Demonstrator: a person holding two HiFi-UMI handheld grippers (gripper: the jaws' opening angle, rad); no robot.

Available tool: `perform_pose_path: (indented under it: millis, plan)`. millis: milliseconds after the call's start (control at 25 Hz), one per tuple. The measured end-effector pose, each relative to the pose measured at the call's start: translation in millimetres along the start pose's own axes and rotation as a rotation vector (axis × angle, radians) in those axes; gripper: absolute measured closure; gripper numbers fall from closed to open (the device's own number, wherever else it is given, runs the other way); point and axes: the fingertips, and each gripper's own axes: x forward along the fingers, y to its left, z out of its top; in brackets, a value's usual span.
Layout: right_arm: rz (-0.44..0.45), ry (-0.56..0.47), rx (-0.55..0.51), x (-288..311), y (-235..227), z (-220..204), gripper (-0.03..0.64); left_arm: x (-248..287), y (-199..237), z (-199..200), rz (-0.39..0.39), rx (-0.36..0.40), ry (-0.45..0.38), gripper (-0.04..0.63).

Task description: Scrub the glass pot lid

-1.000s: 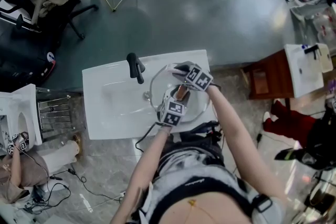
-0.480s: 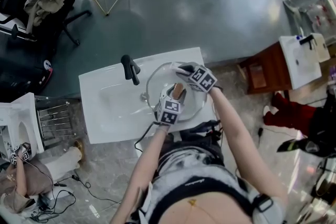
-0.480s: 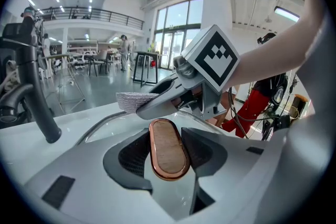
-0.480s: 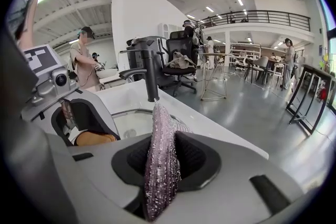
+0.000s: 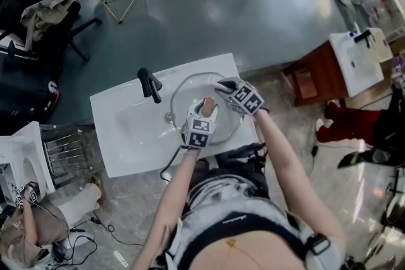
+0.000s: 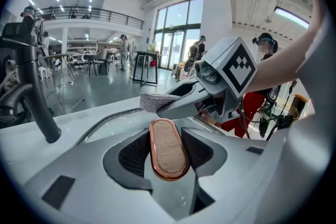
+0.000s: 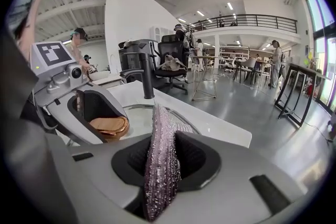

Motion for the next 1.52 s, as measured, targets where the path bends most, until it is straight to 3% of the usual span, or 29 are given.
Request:
perform_pose_path:
  millis: [480,1000,1520]
  plan:
    - [-0.045,-0.021,0.034,-25,13,-23,0.520,-1,2,-3,-0.001,-0.002,0.002,0.408]
    - [-0.033,-0.038,0.061,-49,50,-43,0.518,0,2,-3,0.002,-0.004,0.005,0.408]
    - [-0.025,-0.027,0.014,-53,56,-46,0.520,-1,0,-1,0.002,-0.003,0.003,0.408]
